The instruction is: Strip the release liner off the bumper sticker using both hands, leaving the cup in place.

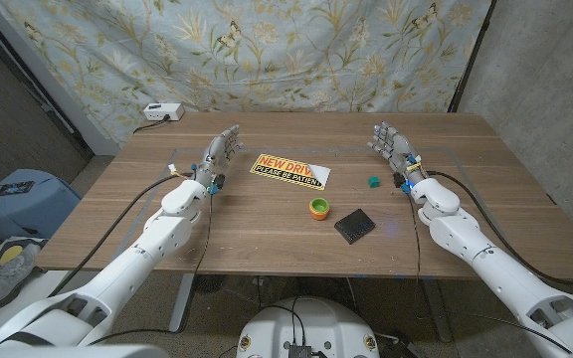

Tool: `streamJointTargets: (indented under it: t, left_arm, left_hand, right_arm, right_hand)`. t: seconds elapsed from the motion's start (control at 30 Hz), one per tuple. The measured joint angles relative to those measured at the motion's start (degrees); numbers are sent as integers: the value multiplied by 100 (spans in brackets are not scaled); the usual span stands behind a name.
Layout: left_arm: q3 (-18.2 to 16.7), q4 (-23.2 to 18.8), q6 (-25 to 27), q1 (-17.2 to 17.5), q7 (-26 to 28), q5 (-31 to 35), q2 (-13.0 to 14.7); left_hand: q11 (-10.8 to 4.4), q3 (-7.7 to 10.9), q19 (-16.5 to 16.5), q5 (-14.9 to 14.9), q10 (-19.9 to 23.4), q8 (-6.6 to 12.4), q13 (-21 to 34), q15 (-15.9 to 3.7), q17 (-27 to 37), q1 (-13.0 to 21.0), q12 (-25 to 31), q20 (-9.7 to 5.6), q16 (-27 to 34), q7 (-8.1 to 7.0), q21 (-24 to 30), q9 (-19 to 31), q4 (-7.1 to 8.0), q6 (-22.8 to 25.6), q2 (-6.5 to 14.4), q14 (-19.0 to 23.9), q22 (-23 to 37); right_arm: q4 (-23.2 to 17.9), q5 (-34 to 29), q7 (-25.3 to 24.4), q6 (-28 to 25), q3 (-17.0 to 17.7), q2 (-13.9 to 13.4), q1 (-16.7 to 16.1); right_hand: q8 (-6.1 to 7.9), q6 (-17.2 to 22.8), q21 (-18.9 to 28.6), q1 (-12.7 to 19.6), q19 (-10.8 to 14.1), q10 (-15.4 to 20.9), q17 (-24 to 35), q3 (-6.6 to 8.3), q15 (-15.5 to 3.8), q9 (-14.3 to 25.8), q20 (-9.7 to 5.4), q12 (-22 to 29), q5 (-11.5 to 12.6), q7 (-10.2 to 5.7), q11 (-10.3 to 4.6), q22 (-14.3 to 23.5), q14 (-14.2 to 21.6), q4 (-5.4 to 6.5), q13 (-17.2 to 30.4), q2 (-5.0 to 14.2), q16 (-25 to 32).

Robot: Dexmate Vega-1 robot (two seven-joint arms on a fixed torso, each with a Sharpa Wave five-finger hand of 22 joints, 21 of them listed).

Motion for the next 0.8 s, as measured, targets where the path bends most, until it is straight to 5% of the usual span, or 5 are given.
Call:
streamJointTargets:
  t: [0.5, 0.8]
  left_arm:
    - [53, -244, 330, -77, -41, 44, 183]
    - [60, -563, 637, -31, 14, 81, 372]
  left_hand:
    - [-6, 53, 20, 22, 107, -1, -1, 30, -1, 142, 0, 20, 0, 11, -23, -1, -166, 48, -52, 32, -1]
    - [17, 132, 30, 147, 144, -2, -1, 51, -1, 377, 0, 31, 0, 14, -89, -1, -467, 133, -74, 53, -1]
  right_arm:
    - [-85, -26, -56, 61, 7, 0, -87]
    - [-176, -51, -85, 83, 2, -8, -152]
  right_hand:
    - [21, 31, 25, 23, -1, 0, -5, 0, 0, -1, 1, 20, 0, 30, 0, -1, 0, 0, 1, 23, 0]
    - [21, 30, 25, 23, -1, -1, -16, 7, 1, -1, 1, 20, -1, 30, 0, -1, 0, -42, 0, 23, 44]
